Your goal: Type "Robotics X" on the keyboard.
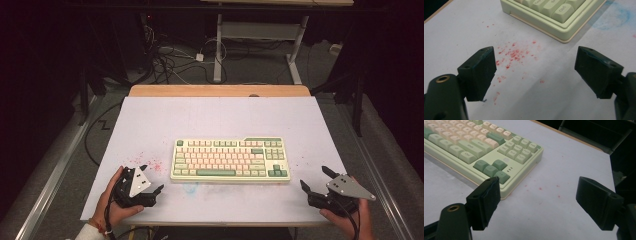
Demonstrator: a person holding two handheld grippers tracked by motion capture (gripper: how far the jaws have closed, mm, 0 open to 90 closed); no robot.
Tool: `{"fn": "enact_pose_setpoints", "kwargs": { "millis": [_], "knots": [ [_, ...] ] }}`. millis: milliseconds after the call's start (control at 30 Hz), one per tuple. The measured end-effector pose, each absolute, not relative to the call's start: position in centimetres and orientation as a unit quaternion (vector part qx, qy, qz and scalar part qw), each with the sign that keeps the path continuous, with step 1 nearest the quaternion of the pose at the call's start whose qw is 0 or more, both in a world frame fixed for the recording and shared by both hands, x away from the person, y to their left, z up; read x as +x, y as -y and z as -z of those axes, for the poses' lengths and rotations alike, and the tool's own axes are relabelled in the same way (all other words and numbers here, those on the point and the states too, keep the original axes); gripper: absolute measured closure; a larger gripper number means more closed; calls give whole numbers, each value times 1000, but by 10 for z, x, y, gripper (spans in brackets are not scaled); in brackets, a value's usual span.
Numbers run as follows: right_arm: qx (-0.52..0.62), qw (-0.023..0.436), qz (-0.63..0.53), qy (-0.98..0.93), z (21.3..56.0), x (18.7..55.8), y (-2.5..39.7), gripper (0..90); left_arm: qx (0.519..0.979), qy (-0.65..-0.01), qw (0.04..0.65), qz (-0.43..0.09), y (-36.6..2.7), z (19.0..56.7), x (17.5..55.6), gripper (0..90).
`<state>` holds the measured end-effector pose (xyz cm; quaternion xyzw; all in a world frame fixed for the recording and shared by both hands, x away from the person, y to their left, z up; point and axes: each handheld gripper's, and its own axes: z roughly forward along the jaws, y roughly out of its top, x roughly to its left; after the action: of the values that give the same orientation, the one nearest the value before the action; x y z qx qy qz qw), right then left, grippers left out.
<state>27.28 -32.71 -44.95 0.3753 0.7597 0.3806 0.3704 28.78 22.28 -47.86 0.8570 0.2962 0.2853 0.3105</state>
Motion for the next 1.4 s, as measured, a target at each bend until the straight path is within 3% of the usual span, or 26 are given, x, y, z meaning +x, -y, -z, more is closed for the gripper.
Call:
{"fn": "enact_pose_setpoints", "kwargs": {
  "millis": [1400],
  "knots": [
    [360, 368, -380, -769, 449, 273, 319, 196, 864, -286, 311, -273, -219, 480, 291, 164]
  ]
}}
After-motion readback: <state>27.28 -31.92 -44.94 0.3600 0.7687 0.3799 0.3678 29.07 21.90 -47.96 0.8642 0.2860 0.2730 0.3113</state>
